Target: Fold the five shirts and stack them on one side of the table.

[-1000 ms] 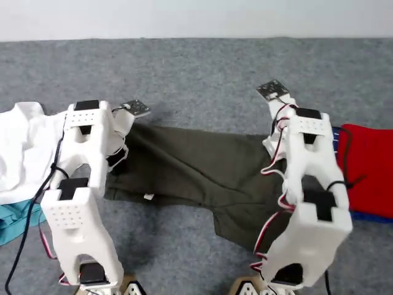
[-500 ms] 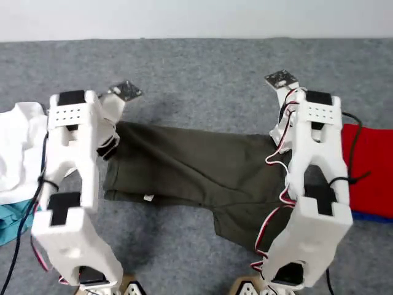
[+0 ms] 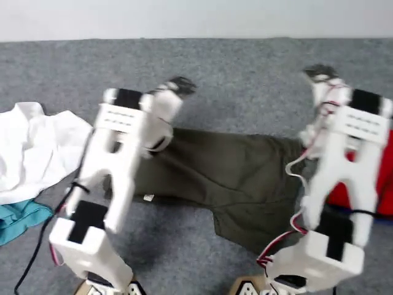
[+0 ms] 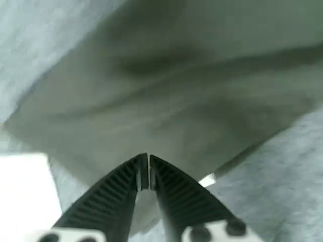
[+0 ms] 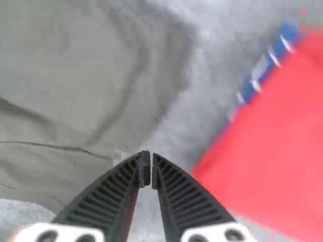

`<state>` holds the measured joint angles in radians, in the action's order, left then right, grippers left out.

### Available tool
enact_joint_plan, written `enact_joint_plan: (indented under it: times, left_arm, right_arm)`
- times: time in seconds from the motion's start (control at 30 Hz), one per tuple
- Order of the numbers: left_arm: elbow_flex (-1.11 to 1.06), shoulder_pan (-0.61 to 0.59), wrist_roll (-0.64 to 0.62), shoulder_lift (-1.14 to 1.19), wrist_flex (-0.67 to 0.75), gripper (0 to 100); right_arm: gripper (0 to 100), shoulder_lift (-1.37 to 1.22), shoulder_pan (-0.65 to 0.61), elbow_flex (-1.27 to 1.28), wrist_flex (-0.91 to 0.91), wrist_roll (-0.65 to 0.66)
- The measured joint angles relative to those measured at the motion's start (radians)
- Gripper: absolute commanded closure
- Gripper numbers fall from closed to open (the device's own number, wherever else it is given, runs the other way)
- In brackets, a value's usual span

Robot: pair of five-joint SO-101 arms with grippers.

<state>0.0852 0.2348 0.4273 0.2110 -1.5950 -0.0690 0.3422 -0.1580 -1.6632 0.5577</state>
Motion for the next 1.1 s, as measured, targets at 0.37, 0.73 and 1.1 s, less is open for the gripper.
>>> enact_joint_plan:
  times: [0.37, 0.73, 1.1]
  left_arm:
    - [0.000, 0.468, -0.003, 0.072, 0.034, 98]
    - [0.049, 0.756, -0.048, 0.183, 0.049, 81]
    - [0.213, 0.807, -0.052, 0.414, 0.049, 80]
  right_arm:
    - [96.1, 0.015, 0.456, 0.000, -0.086, 0.072]
    - [96.1, 0.091, 0.818, 0.000, -0.087, 0.239]
    - [96.1, 0.091, 0.965, 0.000, -0.087, 0.342]
